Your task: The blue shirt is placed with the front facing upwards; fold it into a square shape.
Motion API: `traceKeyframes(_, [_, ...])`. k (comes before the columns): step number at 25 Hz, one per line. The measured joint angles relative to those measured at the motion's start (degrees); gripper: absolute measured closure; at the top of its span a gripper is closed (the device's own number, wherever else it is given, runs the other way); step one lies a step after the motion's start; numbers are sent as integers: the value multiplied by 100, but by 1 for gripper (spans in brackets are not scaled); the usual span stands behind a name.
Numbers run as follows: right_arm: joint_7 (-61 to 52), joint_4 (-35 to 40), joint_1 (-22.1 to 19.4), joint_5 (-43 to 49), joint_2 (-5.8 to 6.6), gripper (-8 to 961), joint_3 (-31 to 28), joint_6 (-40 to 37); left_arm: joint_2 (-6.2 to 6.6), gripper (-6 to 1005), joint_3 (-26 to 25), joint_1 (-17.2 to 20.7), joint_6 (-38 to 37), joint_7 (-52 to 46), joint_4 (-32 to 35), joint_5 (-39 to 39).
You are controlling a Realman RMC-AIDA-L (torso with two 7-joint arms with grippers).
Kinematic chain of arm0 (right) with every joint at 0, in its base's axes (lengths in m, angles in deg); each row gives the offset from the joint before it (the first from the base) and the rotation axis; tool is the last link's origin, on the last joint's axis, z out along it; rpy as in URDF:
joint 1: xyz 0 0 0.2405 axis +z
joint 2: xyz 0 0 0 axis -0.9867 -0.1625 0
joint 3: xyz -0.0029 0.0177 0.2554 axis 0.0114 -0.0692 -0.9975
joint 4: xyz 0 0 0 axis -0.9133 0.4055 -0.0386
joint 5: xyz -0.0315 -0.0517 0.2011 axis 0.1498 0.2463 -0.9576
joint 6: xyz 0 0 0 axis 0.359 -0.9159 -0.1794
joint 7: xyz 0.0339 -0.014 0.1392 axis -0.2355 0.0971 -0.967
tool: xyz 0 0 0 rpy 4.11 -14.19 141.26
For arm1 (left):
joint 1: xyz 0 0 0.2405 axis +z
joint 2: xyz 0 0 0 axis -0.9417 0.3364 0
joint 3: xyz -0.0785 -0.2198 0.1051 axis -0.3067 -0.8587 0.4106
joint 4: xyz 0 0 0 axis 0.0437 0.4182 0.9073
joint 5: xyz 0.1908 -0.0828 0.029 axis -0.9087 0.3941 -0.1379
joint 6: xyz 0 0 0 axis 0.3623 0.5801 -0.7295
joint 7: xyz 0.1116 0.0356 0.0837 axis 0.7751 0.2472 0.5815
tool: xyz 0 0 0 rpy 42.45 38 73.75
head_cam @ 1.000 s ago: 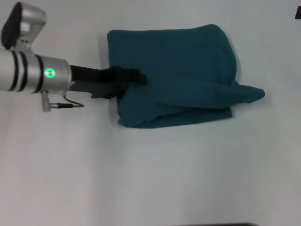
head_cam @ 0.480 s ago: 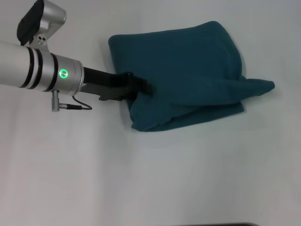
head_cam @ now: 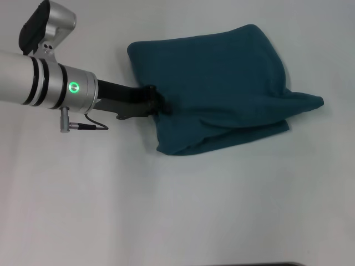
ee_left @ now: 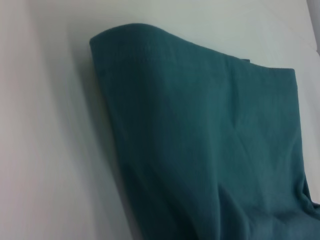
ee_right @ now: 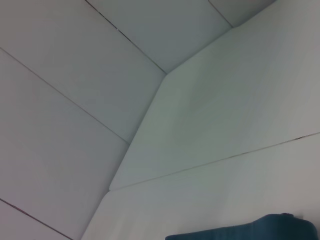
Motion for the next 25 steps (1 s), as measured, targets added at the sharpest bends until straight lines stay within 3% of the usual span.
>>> traceKeyframes(2, [-5,0,0,0,1,232,-1,0,0,886,0,1,-36,25,5,5])
traceKeyframes(7, [-9,0,-16,1,1,232,-6,-1,15,903,-51,88,-279,139,-37,22])
traceKeyframes(12, [-9,-2,-45,1,1,232,-15,-2,89,920,-445,351,-860,389,-238,26])
traceKeyframes(18, [-18,-18,-53,1,-4,232,-25,-1,366,925,-762,689,-1336,476,-355,28])
traceKeyframes(19, [-22,-20,-44,2,-8,232,-26,-1,366,925,-762,689,-1336,476,-355,28])
traceKeyframes(20, [-26,-22,-30,4,-12,232,-27,-1,485,924,-810,764,-1358,477,-327,19])
traceKeyframes(25, [-33,-32,3,26,-17,232,-20,-9,585,926,-892,844,-1335,486,-310,1])
